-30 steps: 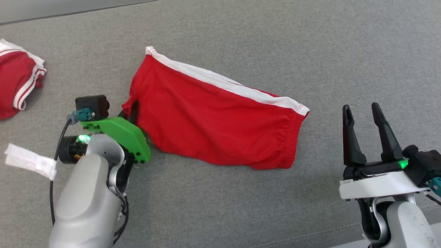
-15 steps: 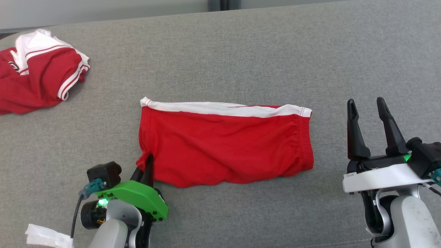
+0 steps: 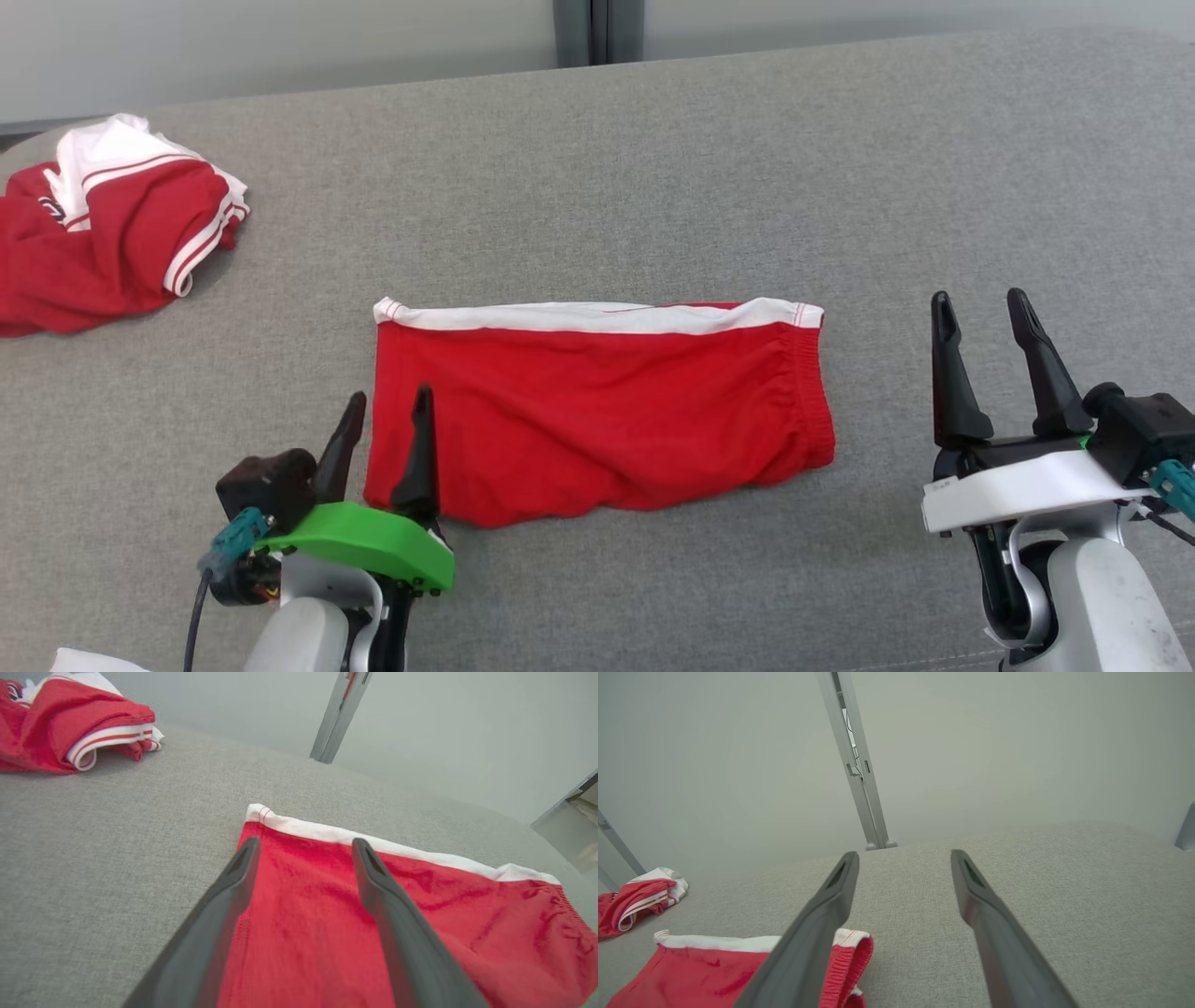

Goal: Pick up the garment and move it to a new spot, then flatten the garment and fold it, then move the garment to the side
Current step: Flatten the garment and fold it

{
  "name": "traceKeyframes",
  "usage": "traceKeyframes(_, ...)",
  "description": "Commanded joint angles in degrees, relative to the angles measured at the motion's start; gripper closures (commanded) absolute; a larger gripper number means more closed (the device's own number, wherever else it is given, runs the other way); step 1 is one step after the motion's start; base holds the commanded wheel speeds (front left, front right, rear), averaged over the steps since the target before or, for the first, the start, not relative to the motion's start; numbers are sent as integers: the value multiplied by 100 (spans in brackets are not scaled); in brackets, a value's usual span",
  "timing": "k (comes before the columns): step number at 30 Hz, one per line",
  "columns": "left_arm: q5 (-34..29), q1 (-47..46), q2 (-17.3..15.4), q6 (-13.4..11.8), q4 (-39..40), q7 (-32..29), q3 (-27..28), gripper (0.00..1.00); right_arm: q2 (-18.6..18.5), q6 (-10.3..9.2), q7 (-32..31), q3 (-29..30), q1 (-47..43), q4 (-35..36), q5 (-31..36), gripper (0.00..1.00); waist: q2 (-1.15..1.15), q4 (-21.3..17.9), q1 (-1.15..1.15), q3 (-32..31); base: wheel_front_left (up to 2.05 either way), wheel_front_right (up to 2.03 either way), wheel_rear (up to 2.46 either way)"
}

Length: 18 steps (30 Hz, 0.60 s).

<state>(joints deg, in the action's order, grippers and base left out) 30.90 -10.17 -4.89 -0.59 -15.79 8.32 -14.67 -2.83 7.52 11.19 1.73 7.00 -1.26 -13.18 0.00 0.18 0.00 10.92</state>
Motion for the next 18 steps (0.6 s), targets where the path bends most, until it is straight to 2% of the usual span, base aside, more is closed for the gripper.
traceKeyframes(1,-142,-122,-96,9,44,135,-3,0,-12,-6,24,20,-82,-30,-16,0,0,-18,0,-100,0,0,0)
traceKeyframes(9,-466,-245,-110,-77,61,548,-15,0,-12,-6,-274,1,-215,-354,-118,0,0,-25,0,-299,0,0,0)
traceKeyframes(18,-455,-169,-46,-109,-30,649,76,0,-14,-6,-1188,-418,6,-845,-18,0,0,109,0,-273,0,0,0)
